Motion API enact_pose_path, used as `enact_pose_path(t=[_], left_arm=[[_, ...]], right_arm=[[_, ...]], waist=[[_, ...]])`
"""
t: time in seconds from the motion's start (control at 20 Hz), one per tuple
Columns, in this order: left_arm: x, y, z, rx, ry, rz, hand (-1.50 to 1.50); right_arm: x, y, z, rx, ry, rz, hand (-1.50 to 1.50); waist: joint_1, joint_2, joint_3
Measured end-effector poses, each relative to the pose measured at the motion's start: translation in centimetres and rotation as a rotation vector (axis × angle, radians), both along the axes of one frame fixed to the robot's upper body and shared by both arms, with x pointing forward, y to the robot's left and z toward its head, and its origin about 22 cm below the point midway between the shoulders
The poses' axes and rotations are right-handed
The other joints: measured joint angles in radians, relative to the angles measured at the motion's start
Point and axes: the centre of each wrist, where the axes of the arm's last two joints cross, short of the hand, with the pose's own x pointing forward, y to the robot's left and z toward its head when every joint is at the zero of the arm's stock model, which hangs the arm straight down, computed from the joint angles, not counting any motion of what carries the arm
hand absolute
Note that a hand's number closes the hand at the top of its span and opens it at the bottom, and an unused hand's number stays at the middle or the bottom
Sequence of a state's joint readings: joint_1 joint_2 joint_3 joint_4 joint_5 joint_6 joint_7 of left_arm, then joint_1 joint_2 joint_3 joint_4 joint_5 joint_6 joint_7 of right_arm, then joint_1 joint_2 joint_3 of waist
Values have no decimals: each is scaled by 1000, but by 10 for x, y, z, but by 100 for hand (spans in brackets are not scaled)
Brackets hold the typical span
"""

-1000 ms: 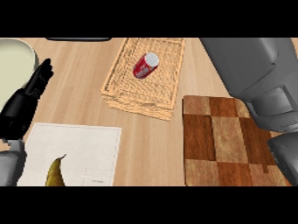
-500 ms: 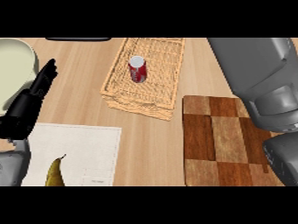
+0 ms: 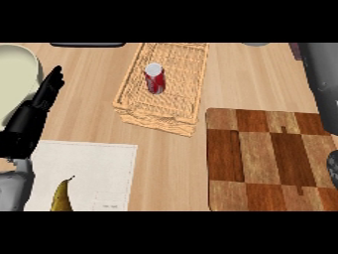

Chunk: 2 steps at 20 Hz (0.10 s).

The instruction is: Pick the can from the cutting board and place it in the basket

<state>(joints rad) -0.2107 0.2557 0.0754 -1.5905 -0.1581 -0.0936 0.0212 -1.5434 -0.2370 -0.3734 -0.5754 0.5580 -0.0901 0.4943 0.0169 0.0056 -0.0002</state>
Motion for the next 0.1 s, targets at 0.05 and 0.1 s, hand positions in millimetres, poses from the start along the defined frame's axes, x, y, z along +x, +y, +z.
enact_pose_path(t=[0.05,0.1], left_arm=[[0,3,0,-3,1,-1,0],[-2,5,-2,-3,5,1,0]], right_arm=[[2,-11,-4,25,-10,-32,-150],[3,-25,-5,47,-21,-59,-150]], waist=[[-1,0,0],[-3,-1,0]])
